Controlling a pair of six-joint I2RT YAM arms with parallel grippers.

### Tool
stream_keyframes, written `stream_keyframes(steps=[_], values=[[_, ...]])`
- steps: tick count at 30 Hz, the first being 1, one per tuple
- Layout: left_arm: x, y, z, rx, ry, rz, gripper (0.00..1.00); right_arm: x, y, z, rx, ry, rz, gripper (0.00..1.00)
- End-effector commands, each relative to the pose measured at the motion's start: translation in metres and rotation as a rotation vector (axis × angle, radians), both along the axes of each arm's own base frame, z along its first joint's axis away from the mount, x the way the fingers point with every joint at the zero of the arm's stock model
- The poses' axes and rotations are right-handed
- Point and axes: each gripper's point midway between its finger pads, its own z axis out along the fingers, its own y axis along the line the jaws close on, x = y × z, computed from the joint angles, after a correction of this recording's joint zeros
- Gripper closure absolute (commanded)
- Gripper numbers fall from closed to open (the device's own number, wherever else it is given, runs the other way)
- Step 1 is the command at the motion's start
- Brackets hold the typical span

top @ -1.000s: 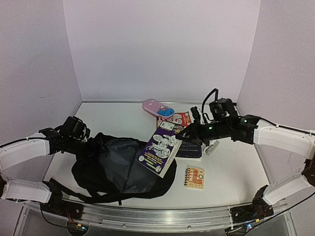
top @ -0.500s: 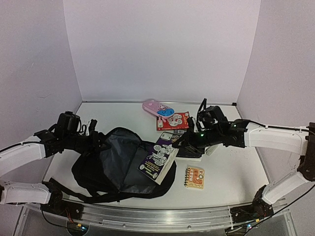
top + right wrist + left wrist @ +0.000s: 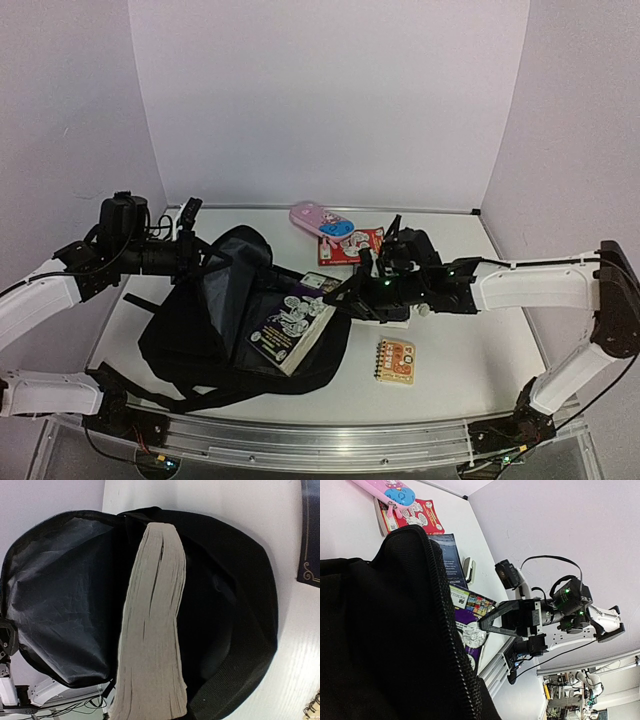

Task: Pack the student bag
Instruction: Place the book in the student bag.

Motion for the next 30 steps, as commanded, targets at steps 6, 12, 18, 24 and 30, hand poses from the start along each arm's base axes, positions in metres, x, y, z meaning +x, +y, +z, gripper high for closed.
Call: stream_keyframes(steps=[6,12,18,24,30], values=[[-0.002,-0.009,0.043,-0.087,-0.145,-0.077,1.0,0.008,0.072,0.036,0.199,-0.068,0.118,1.0],[-0.006,-0.011,0.045,-0.088,-0.147,-0.103,1.0,0.012,0.097,0.03,0.226,-0.077,0.157,1.0],[-0.007,-0.013,0.044,-0.095,-0.146,-0.127,1.0,0.024,0.115,0.019,0.247,-0.077,0.144,1.0],[-0.004,-0.019,0.044,-0.117,-0.143,-0.153,1.0,0.034,0.143,-0.015,0.203,-0.084,0.152,1.0],[0.0,-0.025,0.039,-0.125,-0.124,-0.18,1.0,0.041,0.167,-0.027,0.171,-0.171,0.134,1.0]])
